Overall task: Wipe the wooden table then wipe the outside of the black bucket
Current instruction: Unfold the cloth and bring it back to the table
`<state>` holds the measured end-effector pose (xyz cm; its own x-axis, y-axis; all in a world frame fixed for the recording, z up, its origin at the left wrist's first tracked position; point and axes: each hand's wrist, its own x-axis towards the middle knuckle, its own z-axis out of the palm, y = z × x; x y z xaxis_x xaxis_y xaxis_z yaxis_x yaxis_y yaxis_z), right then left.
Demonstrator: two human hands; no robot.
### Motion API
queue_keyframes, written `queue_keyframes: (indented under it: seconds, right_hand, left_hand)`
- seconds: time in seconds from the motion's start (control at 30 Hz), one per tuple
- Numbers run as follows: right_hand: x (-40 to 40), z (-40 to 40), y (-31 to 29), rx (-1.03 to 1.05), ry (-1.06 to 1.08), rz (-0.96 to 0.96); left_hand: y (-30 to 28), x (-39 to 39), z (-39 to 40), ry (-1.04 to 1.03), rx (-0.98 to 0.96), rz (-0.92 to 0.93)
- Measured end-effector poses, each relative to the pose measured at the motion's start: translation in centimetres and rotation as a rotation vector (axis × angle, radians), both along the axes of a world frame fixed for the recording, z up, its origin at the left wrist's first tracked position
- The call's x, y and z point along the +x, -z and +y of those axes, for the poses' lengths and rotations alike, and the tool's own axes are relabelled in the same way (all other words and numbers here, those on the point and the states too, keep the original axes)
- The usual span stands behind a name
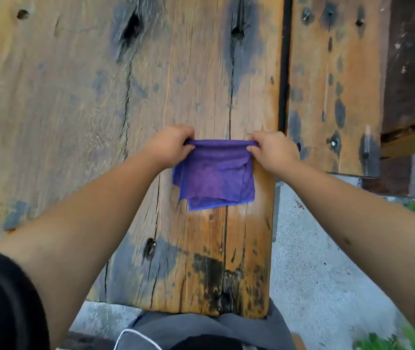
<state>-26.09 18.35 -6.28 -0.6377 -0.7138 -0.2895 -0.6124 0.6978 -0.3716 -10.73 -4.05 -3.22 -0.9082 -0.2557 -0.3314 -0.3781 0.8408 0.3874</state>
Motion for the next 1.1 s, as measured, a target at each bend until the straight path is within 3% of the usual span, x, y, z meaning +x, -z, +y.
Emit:
queue_keyframes:
  seconds: [0.1, 0.27, 0.37, 0.43, 0.5, 0.57, 0.7, 0.83, 1.1]
  right_hand:
    - [-1.8, -0.9, 0.0, -0.055, -0.056, 0.012]
    - [-0.6, 0.8, -1.5, -0.093, -0.414, 0.133]
    - [2.9, 3.0, -1.5, 0.038, -0.624, 0.214]
    - [5.3, 4.5, -1.0, 0.17, -0.687, 0.173]
    - [6.6, 5.5, -0.8, 0.258, -0.646, 0.134]
    - [7.4, 5.8, -1.1, 0.28, -0.595, 0.155]
    - [8.9, 4.9, -1.2, 0.276, -0.547, 0.159]
    - [9.2, 3.6, -0.1, 0.416, -0.508, 0.009]
    - [0.9, -3.1, 0.0, 0.434, -0.386, -0.088]
  left_hand:
    - [-0.3, -0.4, -1.0, 0.059, -0.048, 0.082]
    - [-0.6, 2.8, 0.8, 0.275, -0.174, 0.119]
    - [0.3, 6.4, 2.5, 0.401, -0.242, 0.138]
    - [1.2, 8.5, 3.6, 0.414, -0.225, -0.011]
    - [1.9, 9.9, 4.6, 0.381, -0.209, -0.237]
    - [1.8, 10.7, 5.4, 0.344, -0.229, -0.332]
    - [1.0, 10.1, 7.8, 0.281, -0.257, -0.182]
    - [2.7, 9.1, 8.9, 0.264, -0.175, -0.461]
    - [3.7, 0.6, 1.3, 0.235, -0.161, -0.427]
